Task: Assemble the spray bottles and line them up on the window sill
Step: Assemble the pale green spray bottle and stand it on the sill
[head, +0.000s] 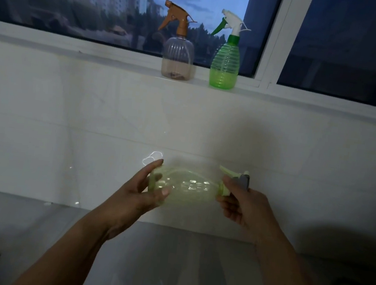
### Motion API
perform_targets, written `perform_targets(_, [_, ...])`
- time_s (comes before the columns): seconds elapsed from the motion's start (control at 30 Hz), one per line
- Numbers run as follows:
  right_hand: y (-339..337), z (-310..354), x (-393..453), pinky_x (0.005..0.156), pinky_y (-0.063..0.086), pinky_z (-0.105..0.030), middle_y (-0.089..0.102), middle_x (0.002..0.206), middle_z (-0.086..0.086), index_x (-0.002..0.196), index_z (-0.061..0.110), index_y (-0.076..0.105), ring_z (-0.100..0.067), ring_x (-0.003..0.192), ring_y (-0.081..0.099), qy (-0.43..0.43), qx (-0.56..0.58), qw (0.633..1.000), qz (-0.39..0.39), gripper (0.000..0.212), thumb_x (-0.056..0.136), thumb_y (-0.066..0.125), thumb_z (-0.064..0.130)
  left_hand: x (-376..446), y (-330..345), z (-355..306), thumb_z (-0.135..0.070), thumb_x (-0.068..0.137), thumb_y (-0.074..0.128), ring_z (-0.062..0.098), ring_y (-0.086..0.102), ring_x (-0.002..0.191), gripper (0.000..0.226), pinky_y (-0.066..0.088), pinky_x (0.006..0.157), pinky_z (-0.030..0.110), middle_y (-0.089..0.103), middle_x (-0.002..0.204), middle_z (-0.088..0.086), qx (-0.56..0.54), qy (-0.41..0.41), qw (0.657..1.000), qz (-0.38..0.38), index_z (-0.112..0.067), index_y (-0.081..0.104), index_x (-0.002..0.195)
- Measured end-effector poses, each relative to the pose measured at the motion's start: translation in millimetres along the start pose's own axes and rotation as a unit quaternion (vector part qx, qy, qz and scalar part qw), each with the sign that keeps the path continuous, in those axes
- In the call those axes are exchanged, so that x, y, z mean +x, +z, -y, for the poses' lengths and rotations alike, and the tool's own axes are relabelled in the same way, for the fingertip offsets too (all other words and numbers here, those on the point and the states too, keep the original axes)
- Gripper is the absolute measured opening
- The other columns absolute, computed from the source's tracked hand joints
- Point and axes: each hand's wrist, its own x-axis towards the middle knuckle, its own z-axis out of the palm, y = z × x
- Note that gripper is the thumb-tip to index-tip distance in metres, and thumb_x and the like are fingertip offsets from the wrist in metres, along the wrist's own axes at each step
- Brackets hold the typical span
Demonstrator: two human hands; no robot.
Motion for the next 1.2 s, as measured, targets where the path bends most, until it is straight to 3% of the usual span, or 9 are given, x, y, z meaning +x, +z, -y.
perform_targets(0.17, [5.6,3.3,-2.6,0.048,0.049,-0.023,0.072,0.069,-0.009,0.090,0.006,0.071,-0.013,0.050,0.059,0.019,-0.051,0.998,-0.014,0.051,0.083,0.068,0.056,-5.6,-4.6,-2.3,0.000,0.084,0.076,-0.004,0.062,0.118,0.087,0.056,0.084,0.015,0.048,0.148,-0.020,0.073,0.054,0.996,0.012,-0.055,0.042,0.142])
perform_targets(0.27, [6.6,9.4,-3.1,0.050,0.047,-0.026,0.068,0.080,-0.006,0.101,0.013,0.064,-0.013,0.051,0.058,0.038,0.001,0.998,0.050,0.035,0.094,0.058,0.046,-5.9,-5.7,-2.8,0.000,0.082,0.078,0.001,0.065,0.116,0.085,0.057,0.084,0.018,0.051,0.146,-0.019,0.077,0.062,0.995,0.010,-0.054,0.045,0.138])
perform_targets(0.37, [6.1,11.4,-2.7,0.050,0.049,-0.026,0.065,0.086,-0.008,0.101,0.013,0.063,-0.013,0.054,0.058,0.008,0.028,0.997,0.067,0.017,0.092,0.065,0.028,-5.0,-5.6,-2.8,0.000,0.081,0.079,0.005,0.066,0.116,0.084,0.058,0.085,0.021,0.053,0.144,-0.019,0.078,0.069,0.995,0.004,-0.052,0.047,0.138])
perform_targets(0.53, [13.9,9.9,-8.2,0.046,0.042,-0.023,0.061,0.057,-0.005,0.069,0.012,0.065,-0.014,0.043,0.049,-0.025,-0.070,0.994,-0.075,0.046,0.080,0.071,0.057,-3.0,-0.9,-1.4,0.001,0.077,0.082,0.014,0.064,0.121,0.086,0.058,0.086,0.025,0.051,0.146,-0.019,0.094,0.091,0.991,0.003,-0.049,0.049,0.138])
perform_targets(0.6, [15.7,12.7,-8.6,0.048,0.043,-0.024,0.064,0.063,-0.004,0.076,0.013,0.067,-0.013,0.047,0.051,-0.016,-0.060,0.996,-0.069,0.049,0.081,0.066,0.062,-1.4,0.0,-1.6,-0.001,0.077,0.083,0.015,0.063,0.121,0.085,0.058,0.086,0.026,0.051,0.145,-0.020,0.093,0.094,0.991,-0.003,-0.049,0.049,0.137])
perform_targets(0.73, [17.1,17.6,-11.1,0.051,0.047,-0.025,0.065,0.087,0.000,0.098,0.017,0.070,-0.010,0.059,0.055,-0.012,0.049,0.998,0.034,0.019,0.086,0.072,0.032,-2.2,-2.3,0.2,-0.001,0.077,0.082,0.017,0.064,0.121,0.084,0.058,0.090,0.030,0.052,0.143,-0.019,0.076,0.090,0.993,-0.013,-0.049,0.049,0.137])
perform_targets(0.93, [25.0,15.5,-12.2,0.052,0.042,-0.025,0.066,0.073,0.004,0.083,0.019,0.071,-0.009,0.063,0.056,-0.029,0.054,0.995,-0.078,0.025,0.076,0.083,0.040,-3.2,7.8,7.3,0.000,0.076,0.083,0.019,0.064,0.119,0.082,0.059,0.084,0.030,0.050,0.143,-0.020,0.072,0.105,0.992,-0.022,-0.046,0.049,0.135])
perform_targets(1.1, [37.8,18.5,-12.7,0.044,0.047,-0.021,0.061,0.074,0.002,0.100,0.014,0.066,-0.008,0.053,0.054,-0.029,0.169,0.985,-0.034,0.027,0.082,0.079,0.030,-5.6,17.7,16.9,-0.002,0.074,0.085,0.013,0.068,0.112,0.080,0.060,0.085,0.029,0.052,0.139,-0.015,0.047,0.105,0.992,-0.051,-0.039,0.048,0.134])
perform_targets(1.2, [35.9,17.0,-10.5,0.043,0.044,-0.019,0.061,0.078,0.004,0.093,0.016,0.069,-0.007,0.056,0.049,-0.014,0.187,0.981,-0.048,0.018,0.084,0.077,0.029,-7.1,24.3,17.7,0.000,0.072,0.087,0.013,0.067,0.113,0.081,0.060,0.082,0.029,0.055,0.133,-0.019,0.048,0.114,0.991,-0.053,-0.040,0.048,0.131])
